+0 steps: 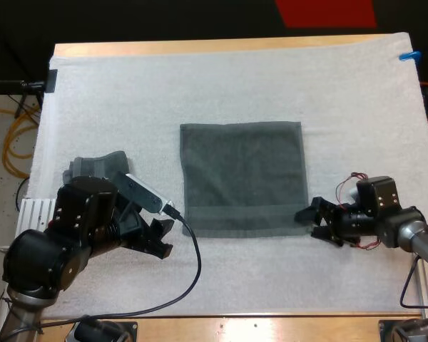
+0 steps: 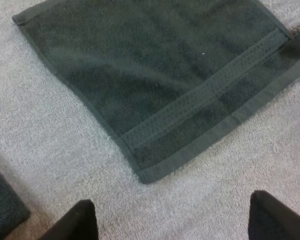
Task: Pick towel from pile fold and stack
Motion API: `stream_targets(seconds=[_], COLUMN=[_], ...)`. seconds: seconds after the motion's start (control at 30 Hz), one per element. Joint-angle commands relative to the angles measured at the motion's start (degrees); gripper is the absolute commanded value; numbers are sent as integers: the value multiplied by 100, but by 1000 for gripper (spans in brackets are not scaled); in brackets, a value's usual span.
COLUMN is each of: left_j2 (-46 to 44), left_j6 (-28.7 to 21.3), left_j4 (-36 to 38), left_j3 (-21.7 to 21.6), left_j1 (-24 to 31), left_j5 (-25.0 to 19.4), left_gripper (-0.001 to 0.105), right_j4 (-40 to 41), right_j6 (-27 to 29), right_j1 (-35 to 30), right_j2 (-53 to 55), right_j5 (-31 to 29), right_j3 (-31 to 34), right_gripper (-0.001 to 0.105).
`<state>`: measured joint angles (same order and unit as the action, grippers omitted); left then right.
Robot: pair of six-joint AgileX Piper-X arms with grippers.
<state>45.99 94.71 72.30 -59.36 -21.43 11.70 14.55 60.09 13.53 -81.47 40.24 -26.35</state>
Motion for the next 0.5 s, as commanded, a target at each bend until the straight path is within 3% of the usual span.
stream_targets(seconds=[0.0, 0.3, 0.37, 0.47], left_j2=[-31, -31, -31, -31], left_j6=[58, 34, 34, -37], left_j4=[-15, -15, -15, -31], left_j3=[-29, -29, -29, -29], left_j1=[-22, -22, -22, -22], left_j5=[-41, -41, -41, -41], left_gripper=[60, 60, 60, 60], right_j4=[-56, -98, -96, -96], right_j6=[-30, -30, -30, -30], right_j1=[36, 151, 151, 151], right_j2=[-73, -361, -360, -360], right_j5=[107, -53, -123, -238], right_j3=[9, 9, 9, 9], right_gripper=[64, 62, 53, 30])
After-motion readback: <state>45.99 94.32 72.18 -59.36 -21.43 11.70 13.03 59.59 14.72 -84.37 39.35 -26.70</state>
